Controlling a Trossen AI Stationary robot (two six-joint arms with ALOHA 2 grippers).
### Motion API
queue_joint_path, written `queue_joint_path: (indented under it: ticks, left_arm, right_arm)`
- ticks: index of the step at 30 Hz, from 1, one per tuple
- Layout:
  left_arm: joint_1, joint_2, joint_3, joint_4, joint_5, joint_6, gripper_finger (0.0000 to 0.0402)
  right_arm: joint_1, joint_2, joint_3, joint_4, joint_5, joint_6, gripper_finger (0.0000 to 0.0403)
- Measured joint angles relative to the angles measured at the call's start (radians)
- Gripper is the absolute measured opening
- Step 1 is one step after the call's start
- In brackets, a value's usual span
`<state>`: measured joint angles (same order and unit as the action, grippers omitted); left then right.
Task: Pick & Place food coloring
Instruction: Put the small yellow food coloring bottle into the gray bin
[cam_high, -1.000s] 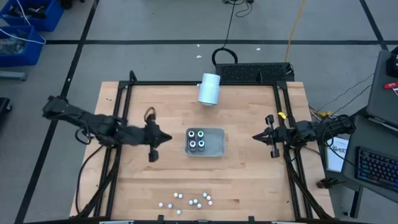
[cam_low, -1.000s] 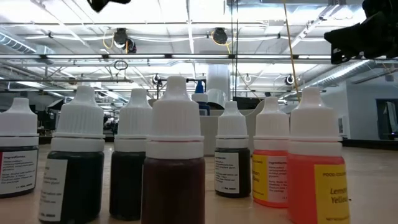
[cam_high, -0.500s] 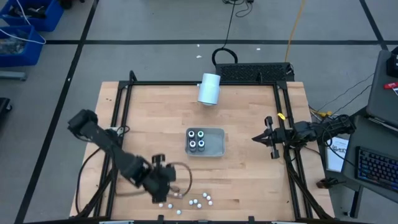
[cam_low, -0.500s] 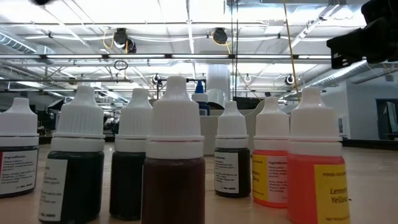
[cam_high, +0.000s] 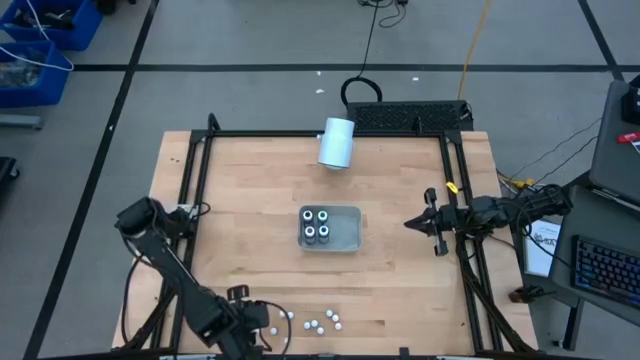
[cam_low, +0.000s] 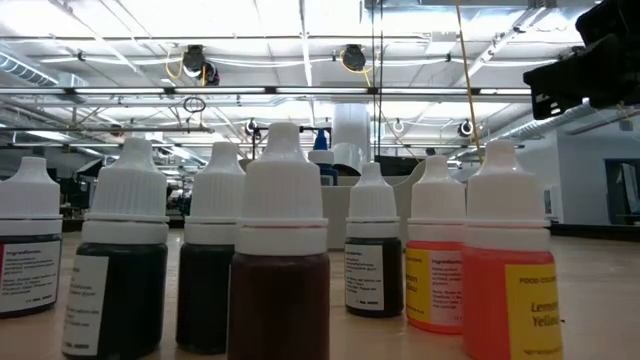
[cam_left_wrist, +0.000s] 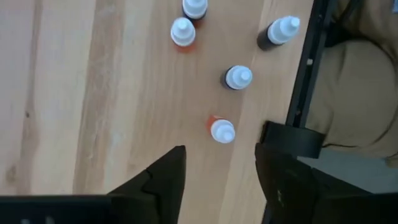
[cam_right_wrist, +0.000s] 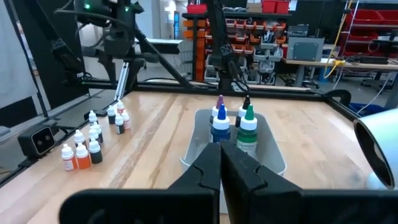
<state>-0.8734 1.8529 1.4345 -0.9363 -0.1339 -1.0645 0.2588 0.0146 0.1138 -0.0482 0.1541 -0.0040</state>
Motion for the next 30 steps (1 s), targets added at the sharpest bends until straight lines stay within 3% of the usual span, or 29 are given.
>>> queue_joint_path:
  ticks: [13,30]
  left_arm:
    - [0.034,0.088,0.000,0.114,0.081,0.045,0.0209]
    - [0.037,0.120,-0.001,0.124,0.111,0.061,0.0209]
  right_arm:
    - [0.000,0.000,-0.021,0.056,0.000,-0.011,0.0000]
    - [0.000,0.000,-0.023,0.062,0.001,-0.016,0.0000]
